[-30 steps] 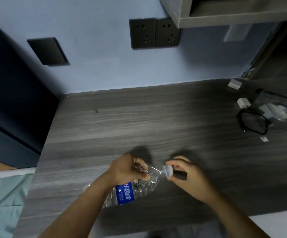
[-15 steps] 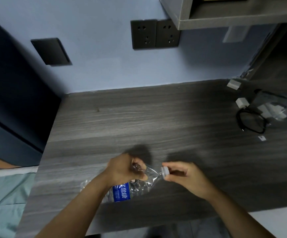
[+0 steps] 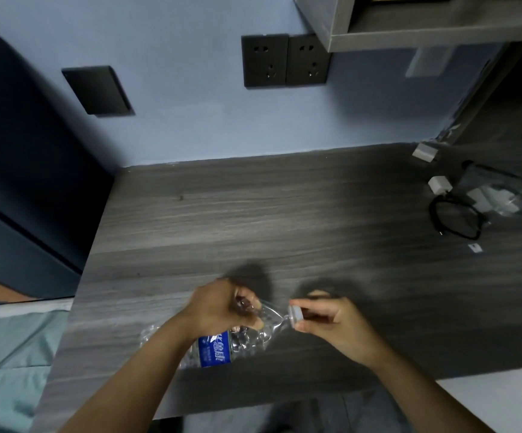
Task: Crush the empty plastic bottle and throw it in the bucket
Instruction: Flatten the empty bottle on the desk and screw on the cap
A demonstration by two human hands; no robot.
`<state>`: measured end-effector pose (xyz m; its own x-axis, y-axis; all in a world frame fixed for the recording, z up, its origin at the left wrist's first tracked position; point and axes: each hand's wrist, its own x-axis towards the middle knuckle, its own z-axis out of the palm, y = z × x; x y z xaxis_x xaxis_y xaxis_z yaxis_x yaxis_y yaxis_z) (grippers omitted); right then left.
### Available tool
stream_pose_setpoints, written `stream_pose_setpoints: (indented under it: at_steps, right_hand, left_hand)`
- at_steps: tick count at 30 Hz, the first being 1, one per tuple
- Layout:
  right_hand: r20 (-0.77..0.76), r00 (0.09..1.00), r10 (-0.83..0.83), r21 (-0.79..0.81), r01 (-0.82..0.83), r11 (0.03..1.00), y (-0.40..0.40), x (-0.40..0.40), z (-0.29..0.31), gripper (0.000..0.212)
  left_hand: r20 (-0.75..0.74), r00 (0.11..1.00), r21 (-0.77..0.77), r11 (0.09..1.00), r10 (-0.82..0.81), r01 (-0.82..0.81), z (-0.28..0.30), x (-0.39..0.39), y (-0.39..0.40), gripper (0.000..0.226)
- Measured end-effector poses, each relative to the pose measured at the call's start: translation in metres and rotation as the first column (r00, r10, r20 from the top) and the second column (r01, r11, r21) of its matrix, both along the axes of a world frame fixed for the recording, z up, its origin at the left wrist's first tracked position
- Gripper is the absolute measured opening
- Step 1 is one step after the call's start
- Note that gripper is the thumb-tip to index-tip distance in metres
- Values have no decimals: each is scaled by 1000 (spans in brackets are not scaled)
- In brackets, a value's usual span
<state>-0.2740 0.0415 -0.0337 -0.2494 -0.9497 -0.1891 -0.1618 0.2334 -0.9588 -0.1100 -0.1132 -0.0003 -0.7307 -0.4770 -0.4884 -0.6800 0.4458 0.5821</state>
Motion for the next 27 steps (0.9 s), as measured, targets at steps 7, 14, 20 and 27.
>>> stream_pose_setpoints:
  at_steps: [7,14,20,27]
  right_hand:
    - [13,998,-54,-19,54,998,-1,5,3,48]
    - [199,975,-97,97,79,992,-1,11,1,42]
    - [229,963,-146,169,108,980,-7,18,5,14]
    - [334,876,-348,246,275,929,-6,24,8,23]
  left_hand:
    - [-20,999,144,989,32,-29,0,5,1,21]
    - [12,1000,-38,999,2,-1,-3,6,0,30]
    - [-11,1000,-68,998,8,-8,-4,11,4,32]
    - [-21,1000,-97,995,-7,5,3,8,4,32]
